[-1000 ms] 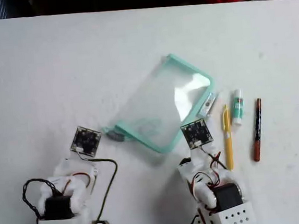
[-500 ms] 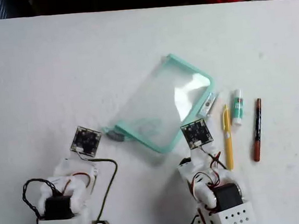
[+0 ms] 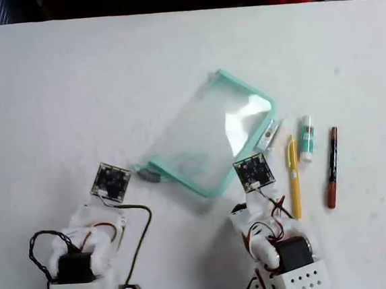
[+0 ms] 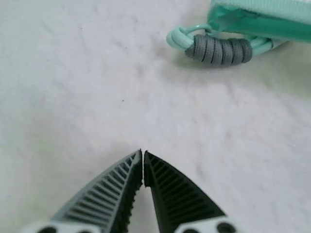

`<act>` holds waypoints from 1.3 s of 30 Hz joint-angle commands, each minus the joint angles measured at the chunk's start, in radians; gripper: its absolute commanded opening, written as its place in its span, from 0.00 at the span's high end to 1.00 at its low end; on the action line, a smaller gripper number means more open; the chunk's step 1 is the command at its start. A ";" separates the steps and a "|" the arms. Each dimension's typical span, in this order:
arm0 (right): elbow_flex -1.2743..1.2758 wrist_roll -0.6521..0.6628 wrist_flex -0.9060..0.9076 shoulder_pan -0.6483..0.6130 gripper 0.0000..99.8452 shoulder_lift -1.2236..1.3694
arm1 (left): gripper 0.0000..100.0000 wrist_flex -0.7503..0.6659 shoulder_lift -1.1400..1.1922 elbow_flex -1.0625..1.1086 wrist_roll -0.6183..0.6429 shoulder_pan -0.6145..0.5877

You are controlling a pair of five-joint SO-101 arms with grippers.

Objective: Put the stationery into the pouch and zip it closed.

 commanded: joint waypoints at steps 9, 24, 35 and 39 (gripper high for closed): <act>0.009 0.003 0.005 0.001 0.98 -0.008 | 0.97 0.005 -0.010 -0.003 -0.005 -0.007; 0.009 0.003 0.005 0.001 0.98 -0.008 | 0.97 -0.037 -0.010 -0.005 -0.003 0.008; 0.009 0.003 0.005 0.001 0.98 -0.008 | 0.97 -0.589 -0.010 -0.103 -0.002 0.099; 0.009 0.003 0.005 0.001 0.98 -0.008 | 0.97 -0.571 -0.010 -0.063 -0.009 0.125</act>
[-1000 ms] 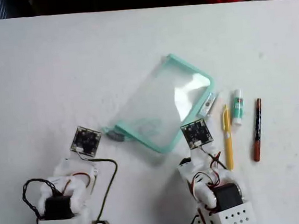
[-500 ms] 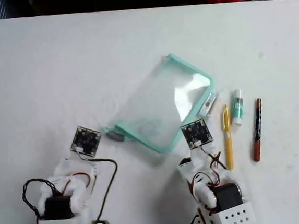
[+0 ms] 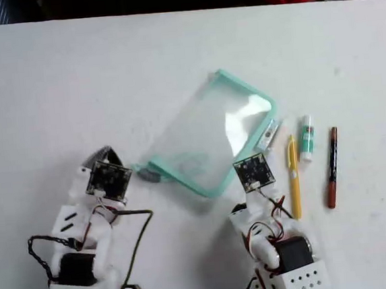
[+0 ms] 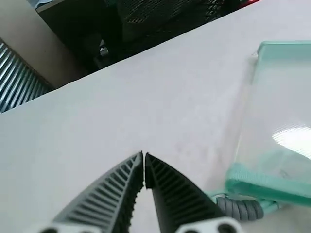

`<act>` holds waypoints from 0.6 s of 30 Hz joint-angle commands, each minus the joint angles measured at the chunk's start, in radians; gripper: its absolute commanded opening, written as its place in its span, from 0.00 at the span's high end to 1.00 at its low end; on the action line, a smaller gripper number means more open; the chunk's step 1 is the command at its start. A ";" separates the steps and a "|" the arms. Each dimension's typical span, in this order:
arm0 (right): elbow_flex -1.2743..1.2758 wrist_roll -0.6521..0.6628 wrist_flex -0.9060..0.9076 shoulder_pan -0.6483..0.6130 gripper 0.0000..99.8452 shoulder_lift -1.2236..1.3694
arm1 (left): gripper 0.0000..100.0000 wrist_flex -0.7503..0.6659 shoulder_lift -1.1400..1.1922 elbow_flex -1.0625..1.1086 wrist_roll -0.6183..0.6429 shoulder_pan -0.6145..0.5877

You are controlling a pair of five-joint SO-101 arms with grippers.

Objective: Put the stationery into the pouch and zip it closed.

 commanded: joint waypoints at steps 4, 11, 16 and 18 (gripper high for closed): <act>0.009 0.003 0.005 0.001 0.98 -0.008 | 0.97 -0.048 -0.010 0.043 -0.025 0.008; 0.009 0.003 0.005 0.001 0.98 -0.008 | 0.98 -0.037 -0.010 0.043 -0.049 -0.071; 0.009 0.003 0.005 0.001 0.98 -0.008 | 0.98 -0.055 -0.010 0.041 -0.044 -0.108; 0.009 0.003 0.005 0.001 0.98 -0.008 | 0.98 -0.061 -0.010 0.041 -0.034 -0.088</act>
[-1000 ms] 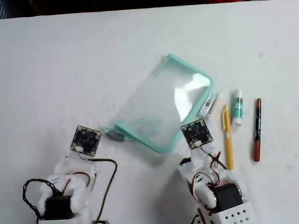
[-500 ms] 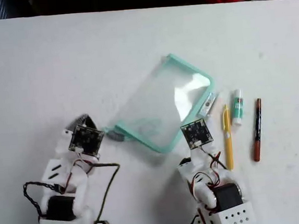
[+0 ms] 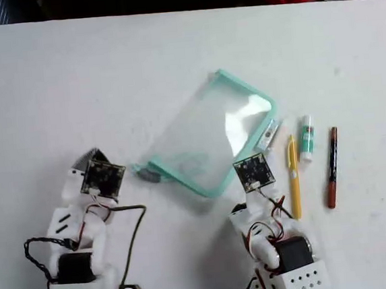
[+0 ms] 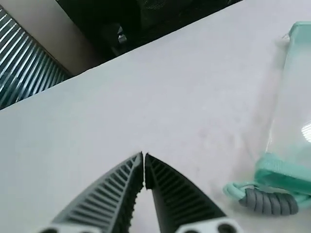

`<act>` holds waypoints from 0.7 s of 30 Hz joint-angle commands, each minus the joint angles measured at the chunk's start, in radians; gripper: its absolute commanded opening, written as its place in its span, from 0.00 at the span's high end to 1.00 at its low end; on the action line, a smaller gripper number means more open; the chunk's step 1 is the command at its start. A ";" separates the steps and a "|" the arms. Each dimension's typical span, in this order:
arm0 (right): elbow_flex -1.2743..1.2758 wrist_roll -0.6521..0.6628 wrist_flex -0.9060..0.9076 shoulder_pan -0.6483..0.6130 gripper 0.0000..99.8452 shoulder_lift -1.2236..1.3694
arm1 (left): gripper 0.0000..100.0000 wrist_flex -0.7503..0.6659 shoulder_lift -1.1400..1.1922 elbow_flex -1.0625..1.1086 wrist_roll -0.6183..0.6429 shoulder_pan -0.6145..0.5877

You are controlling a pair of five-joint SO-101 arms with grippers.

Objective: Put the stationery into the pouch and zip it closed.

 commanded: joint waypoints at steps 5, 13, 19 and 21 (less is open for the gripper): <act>0.009 0.003 0.005 0.001 0.98 -0.008 | 0.98 -0.031 -0.010 -0.005 0.074 0.038; 0.009 0.003 0.005 0.001 0.98 -0.008 | 0.97 0.084 -0.010 -0.006 0.068 0.035; 0.009 0.003 0.005 -0.004 0.98 -0.008 | 0.97 0.126 -0.010 -0.011 -0.005 0.036; 0.009 0.003 0.005 -0.004 0.98 -0.008 | 0.97 0.126 -0.010 -0.012 -0.008 0.036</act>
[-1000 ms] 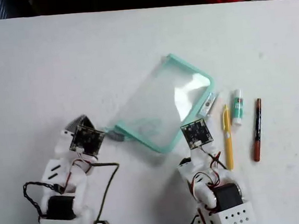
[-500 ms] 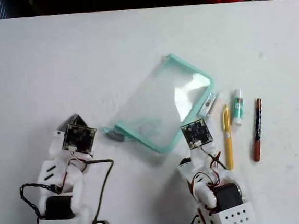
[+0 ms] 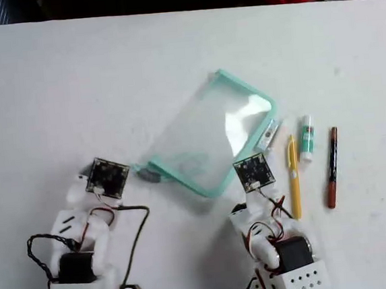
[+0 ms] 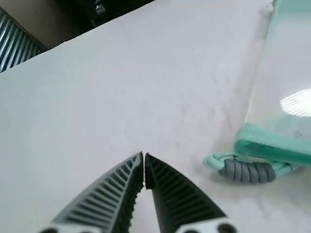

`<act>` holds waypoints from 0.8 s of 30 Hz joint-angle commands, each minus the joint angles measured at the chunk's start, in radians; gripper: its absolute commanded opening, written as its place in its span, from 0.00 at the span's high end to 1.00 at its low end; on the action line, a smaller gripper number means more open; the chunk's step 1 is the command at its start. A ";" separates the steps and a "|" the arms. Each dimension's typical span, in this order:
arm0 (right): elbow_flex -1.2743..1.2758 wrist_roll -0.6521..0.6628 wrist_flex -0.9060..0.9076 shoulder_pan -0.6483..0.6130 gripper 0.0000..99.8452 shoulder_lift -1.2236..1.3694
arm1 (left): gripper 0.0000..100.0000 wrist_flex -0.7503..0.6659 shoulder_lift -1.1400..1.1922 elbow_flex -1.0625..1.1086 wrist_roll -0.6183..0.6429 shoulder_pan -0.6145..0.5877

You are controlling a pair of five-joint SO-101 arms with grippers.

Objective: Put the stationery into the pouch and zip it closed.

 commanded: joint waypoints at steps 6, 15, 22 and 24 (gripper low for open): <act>0.009 0.000 0.005 -0.004 0.98 -0.008 | 0.97 0.005 -0.010 -0.031 0.034 0.005; 0.009 0.006 -0.194 -0.005 0.98 -0.008 | 0.90 0.003 -0.010 -0.028 0.041 0.008; 0.009 0.338 -0.553 0.001 0.98 -0.007 | 0.88 -0.037 -0.010 -0.005 0.037 0.007; 0.009 0.453 -0.478 0.002 0.98 -0.001 | 0.88 -0.035 -0.010 -0.005 0.037 0.007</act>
